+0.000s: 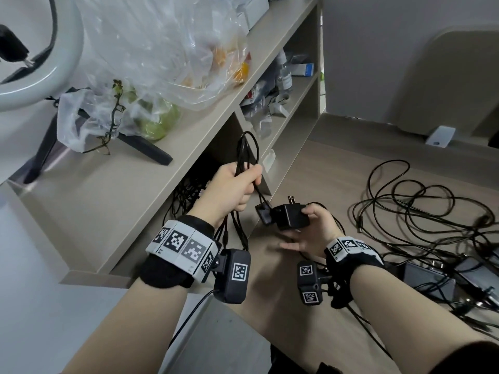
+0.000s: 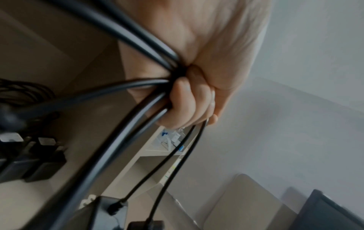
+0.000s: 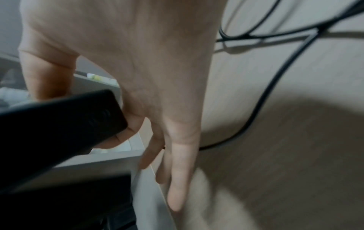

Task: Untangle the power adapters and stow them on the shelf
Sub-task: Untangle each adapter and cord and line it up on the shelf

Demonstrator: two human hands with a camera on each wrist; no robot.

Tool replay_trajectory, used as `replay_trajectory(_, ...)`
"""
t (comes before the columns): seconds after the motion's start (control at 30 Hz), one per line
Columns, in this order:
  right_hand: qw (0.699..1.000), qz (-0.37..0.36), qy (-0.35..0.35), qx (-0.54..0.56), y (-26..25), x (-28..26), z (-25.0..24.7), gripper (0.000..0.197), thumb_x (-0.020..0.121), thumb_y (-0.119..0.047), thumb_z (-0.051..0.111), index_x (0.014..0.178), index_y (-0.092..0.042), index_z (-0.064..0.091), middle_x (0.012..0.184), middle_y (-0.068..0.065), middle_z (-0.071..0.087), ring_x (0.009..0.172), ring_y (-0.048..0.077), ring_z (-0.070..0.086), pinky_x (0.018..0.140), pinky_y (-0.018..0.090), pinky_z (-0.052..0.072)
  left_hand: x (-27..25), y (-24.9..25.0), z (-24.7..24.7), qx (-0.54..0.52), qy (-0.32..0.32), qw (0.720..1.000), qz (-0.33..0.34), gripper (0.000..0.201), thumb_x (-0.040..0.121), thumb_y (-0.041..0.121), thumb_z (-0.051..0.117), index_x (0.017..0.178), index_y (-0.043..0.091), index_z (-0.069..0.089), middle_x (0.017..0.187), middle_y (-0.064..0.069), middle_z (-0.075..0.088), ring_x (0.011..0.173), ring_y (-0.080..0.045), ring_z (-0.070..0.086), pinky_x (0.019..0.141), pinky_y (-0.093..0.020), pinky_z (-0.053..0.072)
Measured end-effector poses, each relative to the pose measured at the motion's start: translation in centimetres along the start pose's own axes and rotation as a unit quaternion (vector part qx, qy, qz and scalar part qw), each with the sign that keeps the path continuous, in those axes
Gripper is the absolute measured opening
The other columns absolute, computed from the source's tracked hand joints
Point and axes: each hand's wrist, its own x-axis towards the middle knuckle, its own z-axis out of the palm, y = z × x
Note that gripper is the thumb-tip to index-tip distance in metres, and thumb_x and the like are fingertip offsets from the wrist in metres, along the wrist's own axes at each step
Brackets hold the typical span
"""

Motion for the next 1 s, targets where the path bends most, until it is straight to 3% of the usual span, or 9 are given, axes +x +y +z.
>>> replay_trajectory(0.07, 0.998, 0.01, -0.048, 0.03, 0.2, -0.1, -0.1, 0.058, 0.068, -0.031, 0.052, 0.122, -0.011, 0.056, 0.124, 0.018, 0.059, 0.117, 0.044, 0.054, 0.094, 0.058, 0.042, -0.1, 0.3, 0.3, -0.003, -0.024, 1.0, -0.003, 0.033, 0.097, 0.017, 0.044, 0.064, 0.014, 0.045, 0.038, 0.012, 0.025, 0.032, -0.003, 0.016, 0.039, -0.011, 0.014)
replay_trajectory(0.17, 0.992, 0.012, -0.106, 0.063, 0.2, 0.0, -0.1, 0.088, 0.052, -0.03, 0.065, 0.135, -0.008, 0.048, 0.138, 0.023, 0.05, 0.122, 0.048, 0.051, 0.089, 0.057, 0.05, -0.3, 0.7, 0.7, 0.008, -0.056, 0.998, -0.016, 0.033, 0.096, 0.015, 0.043, 0.063, 0.013, 0.045, 0.04, 0.01, 0.024, 0.033, -0.005, 0.015, 0.04, -0.012, 0.013)
replay_trajectory(0.27, 0.989, 0.002, -0.123, 0.085, -0.2, 0.5, -0.3, 0.084, 0.039, -0.03, 0.075, 0.119, -0.008, 0.058, 0.12, 0.021, 0.062, 0.098, 0.041, 0.065, 0.078, 0.044, 0.055, -0.3, 0.9, 0.7, 0.012, -0.072, 0.997, -0.031, 0.034, 0.096, 0.016, 0.043, 0.062, 0.013, 0.045, 0.041, 0.009, 0.023, 0.033, -0.005, 0.015, 0.04, -0.011, 0.013)
replay_trajectory(0.37, 0.989, -0.004, -0.116, 0.092, -0.7, 1.0, -0.6, 0.08, 0.03, -0.03, 0.077, 0.106, -0.013, 0.058, 0.1, 0.012, 0.061, 0.076, 0.029, 0.063, 0.065, 0.03, 0.044, 0.0, 0.8, 0.4, 0.018, -0.067, 0.997, -0.04, 0.034, 0.096, 0.017, 0.044, 0.063, 0.014, 0.046, 0.041, 0.009, 0.023, 0.033, -0.004, 0.015, 0.04, -0.011, 0.013)
replay_trajectory(0.5, 0.997, 0.016, -0.063, 0.045, -1.2, 1.5, -0.9, 0.062, 0.035, -0.032, 0.078, 0.092, -0.015, 0.06, 0.085, 0.006, 0.059, 0.072, 0.022, 0.054, 0.062, 0.026, 0.047, 0.8, -0.3, -0.4, 0.041, -0.02, 0.996, -0.073, 0.033, 0.096, 0.018, 0.044, 0.064, 0.014, 0.046, 0.04, 0.009, 0.024, 0.031, -0.003, 0.016, 0.039, -0.011, 0.013)
replay_trajectory(0.67, 0.998, 0.031, 0.022, -0.058, -1.0, 1.7, 0.2, 0.016, 0.083, -0.032, 0.055, 0.089, -0.017, 0.054, 0.076, 0.001, 0.054, 0.065, 0.014, 0.05, 0.051, 0.019, 0.042, 2.5, -3.1, -2.2, 0.162, 0.089, 0.971, -0.153, 0.023, 0.09, 0.013, 0.047, 0.067, 0.014, 0.049, 0.046, 0.005, 0.033, 0.029, -0.007, 0.025, 0.04, -0.011, 0.017)
replay_trajectory(0.77, 0.989, -0.006, 0.047, -0.143, -0.2, 2.4, 2.4, 0.015, 0.087, -0.02, 0.061, 0.094, -0.021, 0.047, 0.083, -0.001, 0.054, 0.069, 0.01, 0.05, 0.056, 0.023, 0.04, 3.5, -4.2, -3.9, 0.248, 0.16, 0.939, -0.175, 0.011, 0.088, 0.016, 0.052, 0.086, 0.009, 0.06, 0.07, -0.008, 0.058, 0.062, -0.025, 0.056, 0.053, -0.024, 0.04)
replay_trajectory(0.87, 0.949, -0.069, 0.012, -0.307, 0.8, 3.2, 5.4, 0.043, 0.082, -0.009, 0.071, 0.107, -0.021, 0.038, 0.096, 0.001, 0.055, 0.076, 0.01, 0.053, 0.06, 0.025, 0.049, 4.6, -5.3, -5.5, 0.33, 0.22, 0.892, -0.216, 0.032, 0.09, 0.02, 0.051, 0.116, 0.004, 0.059, 0.115, -0.017, 0.062, 0.106, -0.034, 0.058, 0.086, -0.032, 0.044)
replay_trajectory(1.0, 0.825, -0.15, -0.01, -0.544, 2.4, 5.3, 8.0, 0.073, 0.069, -0.022, 0.083, 0.126, -0.01, 0.039, 0.123, 0.01, 0.051, 0.112, 0.024, 0.053, 0.099, 0.037, 0.045, 5.3, -5.4, -6.2, 0.272, 0.267, 0.891, -0.245, 0.034, 0.095, 0.002, 0.039, 0.127, -0.007, 0.047, 0.129, -0.024, 0.053, 0.119, -0.035, 0.051, 0.094, -0.035, 0.04)
